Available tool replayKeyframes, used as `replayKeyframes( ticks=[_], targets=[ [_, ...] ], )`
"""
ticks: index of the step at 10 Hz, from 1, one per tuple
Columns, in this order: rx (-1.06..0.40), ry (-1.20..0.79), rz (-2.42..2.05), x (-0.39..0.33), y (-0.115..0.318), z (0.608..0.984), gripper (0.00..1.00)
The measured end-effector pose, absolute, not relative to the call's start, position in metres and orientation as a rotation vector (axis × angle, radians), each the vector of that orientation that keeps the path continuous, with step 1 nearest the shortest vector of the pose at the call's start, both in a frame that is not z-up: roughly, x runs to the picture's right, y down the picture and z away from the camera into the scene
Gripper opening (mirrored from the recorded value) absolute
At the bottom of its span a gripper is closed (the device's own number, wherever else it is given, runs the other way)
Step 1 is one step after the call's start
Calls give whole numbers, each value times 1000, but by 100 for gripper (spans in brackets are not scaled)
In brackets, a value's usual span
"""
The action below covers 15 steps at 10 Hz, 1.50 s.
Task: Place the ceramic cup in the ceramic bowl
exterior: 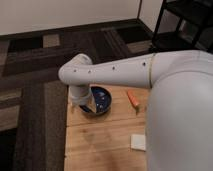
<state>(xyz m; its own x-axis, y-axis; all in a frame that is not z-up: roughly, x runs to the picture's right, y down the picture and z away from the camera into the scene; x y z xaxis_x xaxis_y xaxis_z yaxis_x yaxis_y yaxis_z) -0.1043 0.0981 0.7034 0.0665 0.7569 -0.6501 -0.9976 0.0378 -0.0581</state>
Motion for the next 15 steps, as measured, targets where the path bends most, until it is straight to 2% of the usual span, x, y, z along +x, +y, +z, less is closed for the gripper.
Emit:
replayKeyframes(
  ticks=[15],
  targets=[
    [-584, 519, 1442, -104, 98, 704, 65]
  ],
)
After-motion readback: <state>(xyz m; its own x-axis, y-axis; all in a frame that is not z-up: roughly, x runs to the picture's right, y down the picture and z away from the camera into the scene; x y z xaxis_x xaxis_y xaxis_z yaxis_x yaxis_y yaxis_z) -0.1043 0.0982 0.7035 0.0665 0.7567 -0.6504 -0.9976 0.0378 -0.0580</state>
